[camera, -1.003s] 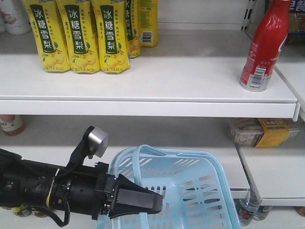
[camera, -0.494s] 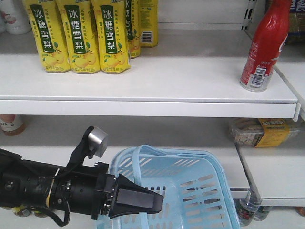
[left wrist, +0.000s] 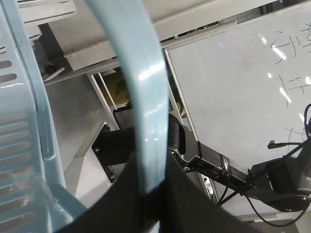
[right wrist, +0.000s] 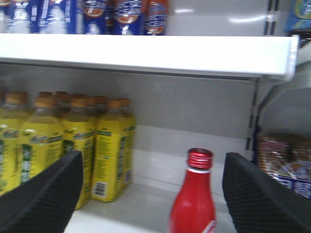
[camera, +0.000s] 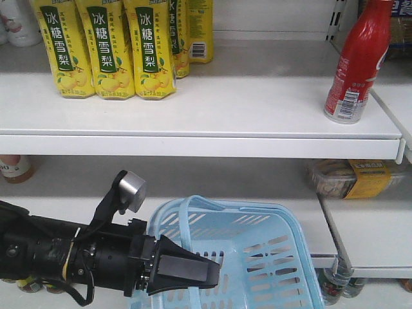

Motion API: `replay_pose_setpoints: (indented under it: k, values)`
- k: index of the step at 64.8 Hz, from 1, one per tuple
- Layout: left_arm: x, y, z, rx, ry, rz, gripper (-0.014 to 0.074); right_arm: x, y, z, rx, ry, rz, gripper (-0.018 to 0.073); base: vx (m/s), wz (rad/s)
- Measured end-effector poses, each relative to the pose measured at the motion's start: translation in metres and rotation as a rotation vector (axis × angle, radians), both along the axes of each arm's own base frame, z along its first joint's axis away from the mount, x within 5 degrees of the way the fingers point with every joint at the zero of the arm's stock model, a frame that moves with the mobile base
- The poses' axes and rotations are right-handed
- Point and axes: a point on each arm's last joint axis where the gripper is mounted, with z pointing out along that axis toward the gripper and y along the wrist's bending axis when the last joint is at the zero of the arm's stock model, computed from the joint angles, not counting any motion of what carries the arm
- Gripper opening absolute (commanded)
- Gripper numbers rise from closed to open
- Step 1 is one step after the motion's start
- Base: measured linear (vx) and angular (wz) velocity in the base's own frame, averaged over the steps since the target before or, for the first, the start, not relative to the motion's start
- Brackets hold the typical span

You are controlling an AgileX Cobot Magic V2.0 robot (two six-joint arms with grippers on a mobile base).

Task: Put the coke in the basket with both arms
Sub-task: 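Grasp the red Coca-Cola bottle with the right gripper and lift it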

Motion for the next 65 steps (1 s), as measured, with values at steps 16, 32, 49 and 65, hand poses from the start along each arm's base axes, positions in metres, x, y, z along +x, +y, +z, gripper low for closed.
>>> replay_pose_setpoints:
  k: [16,32,49,65]
  values:
    - [0.000,0.000,0.000,0.000,0.000,0.000,-0.0006,0.020,0.000,0.001,-0.016,0.030,-0.039,0.0598,0.00,0.00]
    - [0.000,0.000,0.000,0.000,0.000,0.000,-0.0006,0.068,0.009,-0.011,-0.047,0.140,-0.041,0.0594,0.00,0.00]
    - [0.000,0.000,0.000,0.000,0.000,0.000,-0.0006,0.109,0.010,-0.013,-0.048,0.188,-0.108,0.0594,0.00,0.00]
    - [0.000,0.000,0.000,0.000,0.000,0.000,-0.0006,0.141,0.015,-0.017,-0.058,0.226,-0.122,0.0594,0.00,0.00]
